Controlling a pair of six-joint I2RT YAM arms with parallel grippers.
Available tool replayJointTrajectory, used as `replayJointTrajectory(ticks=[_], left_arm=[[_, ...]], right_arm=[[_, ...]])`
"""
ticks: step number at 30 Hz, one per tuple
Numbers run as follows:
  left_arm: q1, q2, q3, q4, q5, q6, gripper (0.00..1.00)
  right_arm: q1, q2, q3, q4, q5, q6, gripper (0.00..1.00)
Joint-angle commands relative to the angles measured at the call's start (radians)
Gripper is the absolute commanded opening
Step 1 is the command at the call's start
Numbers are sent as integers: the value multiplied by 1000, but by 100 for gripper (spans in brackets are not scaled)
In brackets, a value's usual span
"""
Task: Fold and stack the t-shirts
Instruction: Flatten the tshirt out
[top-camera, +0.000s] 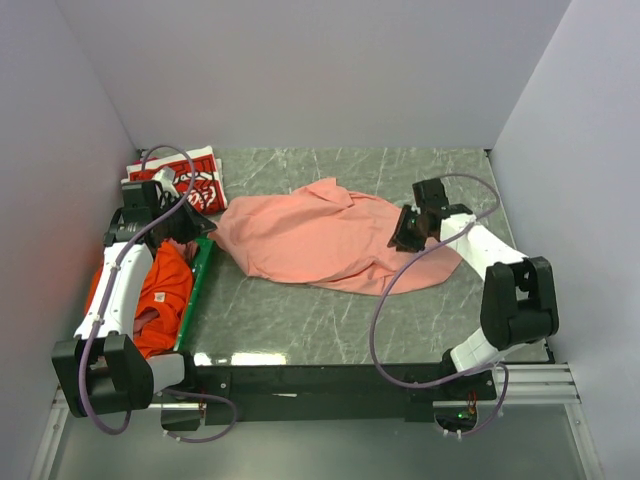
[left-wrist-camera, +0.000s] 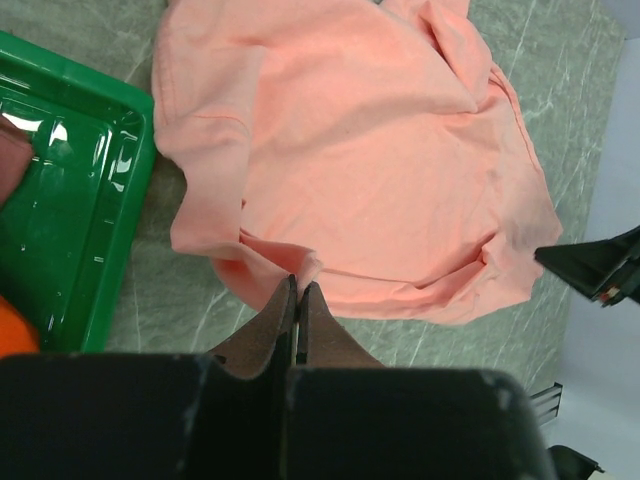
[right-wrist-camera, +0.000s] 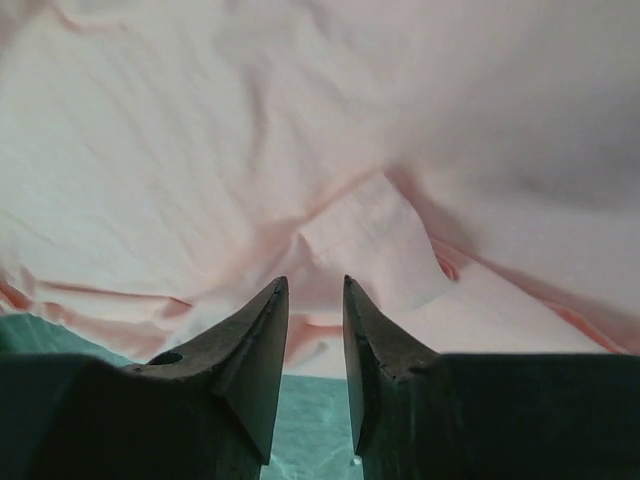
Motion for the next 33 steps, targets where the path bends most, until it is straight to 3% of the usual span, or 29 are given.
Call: replayJointTrajectory(ticks=[1,8,23,33], left_arm=[[4,-19,-1,15,-2,20,0],[5,-16,2,17,10,14,0],[4,-25,-23,14,13,23,0],[5,15,6,12,21,26,0]], right_arm=[[-5,32,109,-48,62,-42,36],[-4,206,213,-75,115,-72,40],[-4,307,230,-91,166,-77,42],[-1,296,218,-80,152,-69,22]])
